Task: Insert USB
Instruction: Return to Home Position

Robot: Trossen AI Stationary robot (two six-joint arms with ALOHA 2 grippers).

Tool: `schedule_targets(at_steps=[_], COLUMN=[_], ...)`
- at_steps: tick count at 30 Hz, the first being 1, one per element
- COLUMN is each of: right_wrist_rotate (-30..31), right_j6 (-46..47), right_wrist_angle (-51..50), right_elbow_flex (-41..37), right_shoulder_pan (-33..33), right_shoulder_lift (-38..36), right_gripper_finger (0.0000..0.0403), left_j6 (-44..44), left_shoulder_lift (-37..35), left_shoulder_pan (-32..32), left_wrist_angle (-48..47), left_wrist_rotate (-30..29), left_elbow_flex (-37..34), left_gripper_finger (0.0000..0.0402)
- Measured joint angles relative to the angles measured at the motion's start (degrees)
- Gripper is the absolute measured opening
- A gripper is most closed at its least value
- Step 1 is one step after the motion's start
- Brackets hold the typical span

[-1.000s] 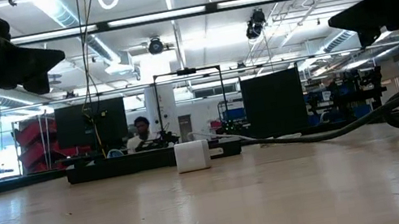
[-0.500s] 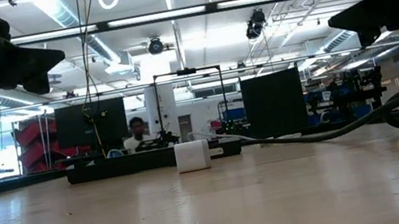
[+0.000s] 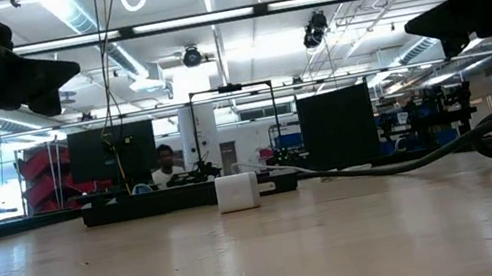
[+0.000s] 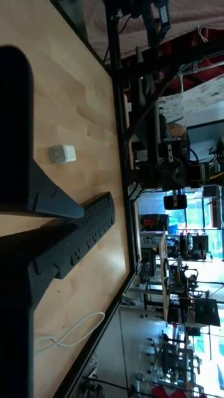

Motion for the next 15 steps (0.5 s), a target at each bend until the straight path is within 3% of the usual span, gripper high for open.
schedule_targets(at_steps=[15], right_wrist_rotate=[0.01], right_j6=[0.01], right_wrist_angle=[0.00], right_elbow_flex=[-0.02], right_shoulder_pan=[0.00], right_shoulder_lift=[0.00], right_gripper_finger=[0.0002], left_j6=[0.01], left_shoulder_lift=[0.00], left_shoulder_pan=[0.00], left_wrist_angle=[-0.02], left_wrist_rotate=[0.00], left_elbow_flex=[-0.02], left_gripper_finger=[0.0001])
